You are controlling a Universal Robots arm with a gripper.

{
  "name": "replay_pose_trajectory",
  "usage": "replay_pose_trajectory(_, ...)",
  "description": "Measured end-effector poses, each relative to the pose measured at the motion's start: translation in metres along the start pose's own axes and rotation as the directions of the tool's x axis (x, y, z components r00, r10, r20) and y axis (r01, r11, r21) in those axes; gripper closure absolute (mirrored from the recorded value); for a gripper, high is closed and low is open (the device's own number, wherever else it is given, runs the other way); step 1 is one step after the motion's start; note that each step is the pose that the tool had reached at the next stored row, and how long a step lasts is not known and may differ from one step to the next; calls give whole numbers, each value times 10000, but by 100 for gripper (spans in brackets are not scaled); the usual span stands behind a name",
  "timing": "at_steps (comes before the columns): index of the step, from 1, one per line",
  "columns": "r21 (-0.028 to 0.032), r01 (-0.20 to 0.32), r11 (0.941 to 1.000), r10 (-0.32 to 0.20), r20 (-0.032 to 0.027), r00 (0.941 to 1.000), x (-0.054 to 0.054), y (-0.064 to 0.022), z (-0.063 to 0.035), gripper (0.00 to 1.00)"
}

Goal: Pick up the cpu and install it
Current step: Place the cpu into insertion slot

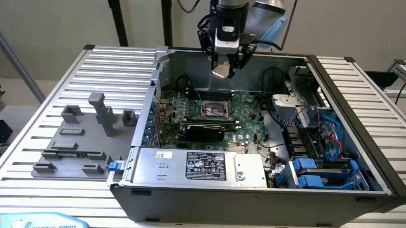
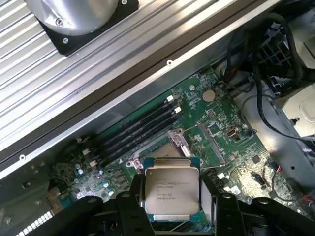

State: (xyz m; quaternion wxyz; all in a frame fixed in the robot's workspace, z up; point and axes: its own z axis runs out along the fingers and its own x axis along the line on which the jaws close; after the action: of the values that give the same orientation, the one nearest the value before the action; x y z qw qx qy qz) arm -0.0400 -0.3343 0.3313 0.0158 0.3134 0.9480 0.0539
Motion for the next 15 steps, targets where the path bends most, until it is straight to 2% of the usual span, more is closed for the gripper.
replay_pose_trajectory(4,-6,-724,9974,724,82,9973,0,-1,7,45)
replay_pose_trajectory(8,-18,-1440,9896,1440,162,9894,0,-1,15,45)
replay_pose_trajectory(11,-30,-1974,9803,1974,222,9801,0,-2,22,45)
replay_pose_trajectory(15,-51,-2673,9636,2674,300,9631,0,-4,34,45)
